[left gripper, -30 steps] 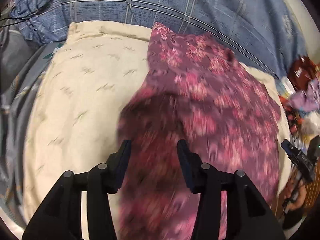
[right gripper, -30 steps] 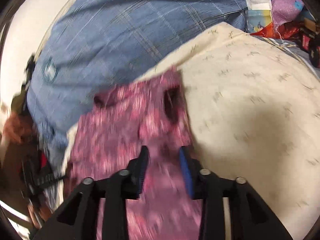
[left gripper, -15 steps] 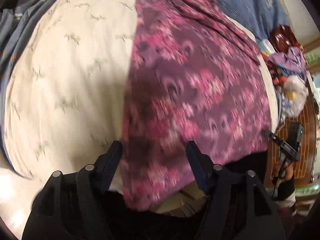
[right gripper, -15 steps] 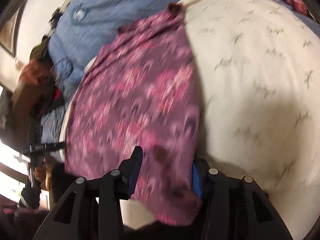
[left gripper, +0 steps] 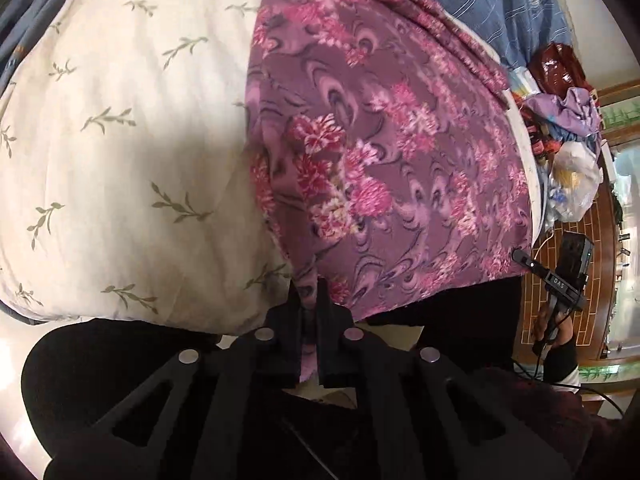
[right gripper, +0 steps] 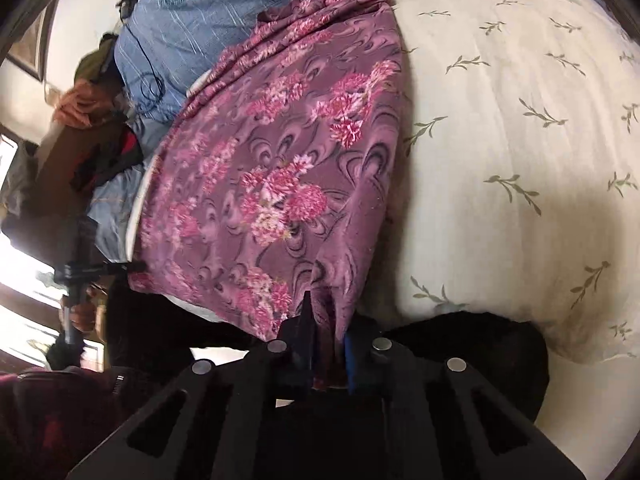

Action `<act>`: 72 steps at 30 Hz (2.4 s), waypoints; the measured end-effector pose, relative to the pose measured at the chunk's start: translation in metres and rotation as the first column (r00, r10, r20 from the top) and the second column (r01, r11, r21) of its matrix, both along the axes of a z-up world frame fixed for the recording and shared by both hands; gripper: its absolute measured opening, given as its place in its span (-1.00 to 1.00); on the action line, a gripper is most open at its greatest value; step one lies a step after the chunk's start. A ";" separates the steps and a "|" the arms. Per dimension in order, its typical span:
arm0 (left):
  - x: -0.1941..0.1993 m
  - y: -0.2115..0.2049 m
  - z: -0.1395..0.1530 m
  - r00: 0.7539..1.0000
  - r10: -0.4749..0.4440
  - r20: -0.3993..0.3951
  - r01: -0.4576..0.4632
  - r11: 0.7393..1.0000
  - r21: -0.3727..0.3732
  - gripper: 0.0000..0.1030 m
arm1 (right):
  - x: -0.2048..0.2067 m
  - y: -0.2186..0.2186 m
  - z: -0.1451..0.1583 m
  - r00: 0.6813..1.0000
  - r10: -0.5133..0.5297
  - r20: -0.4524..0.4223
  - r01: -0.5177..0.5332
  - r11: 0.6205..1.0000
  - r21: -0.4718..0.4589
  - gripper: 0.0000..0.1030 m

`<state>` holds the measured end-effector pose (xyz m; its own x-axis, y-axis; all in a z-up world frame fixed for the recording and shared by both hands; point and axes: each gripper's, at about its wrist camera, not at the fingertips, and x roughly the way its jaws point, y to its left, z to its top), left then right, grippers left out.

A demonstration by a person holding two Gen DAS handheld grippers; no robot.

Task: Fold small clothes

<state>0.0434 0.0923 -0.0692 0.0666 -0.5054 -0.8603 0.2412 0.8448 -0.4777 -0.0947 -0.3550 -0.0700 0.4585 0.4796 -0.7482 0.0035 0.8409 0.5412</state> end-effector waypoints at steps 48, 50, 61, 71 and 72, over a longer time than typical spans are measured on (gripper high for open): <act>0.355 -0.043 0.037 0.900 0.426 -0.091 -0.424 0.810 -0.405 -0.84 | 0.301 -0.115 0.046 0.842 -0.514 0.165 0.365 0.767 0.527 -0.76; 0.367 -0.036 0.042 0.876 0.465 -0.124 -0.471 0.775 -0.421 -0.59 | 0.307 -0.125 0.042 0.814 -0.566 0.128 0.399 0.706 0.585 -0.67; 0.357 -0.003 0.061 0.906 0.424 0.012 -0.404 0.871 -0.281 0.31 | 0.289 -0.161 0.034 0.717 -0.697 0.032 0.498 0.543 0.676 -0.11; 0.361 -0.074 0.030 0.970 0.239 0.037 -0.232 0.964 -0.132 0.36 | 0.331 -0.116 0.049 0.844 -0.521 0.128 0.494 0.848 0.193 -0.08; 0.361 -0.077 0.029 0.972 0.232 0.041 -0.225 0.966 -0.123 0.35 | 0.340 -0.109 0.049 0.851 -0.504 0.148 0.485 0.862 0.148 -0.09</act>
<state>0.4044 0.0148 -0.0398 0.2377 -0.5683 -0.7878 0.0768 0.8195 -0.5679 0.2451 -0.4636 -0.0209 0.7738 0.2229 -0.5929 0.3014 0.6937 0.6542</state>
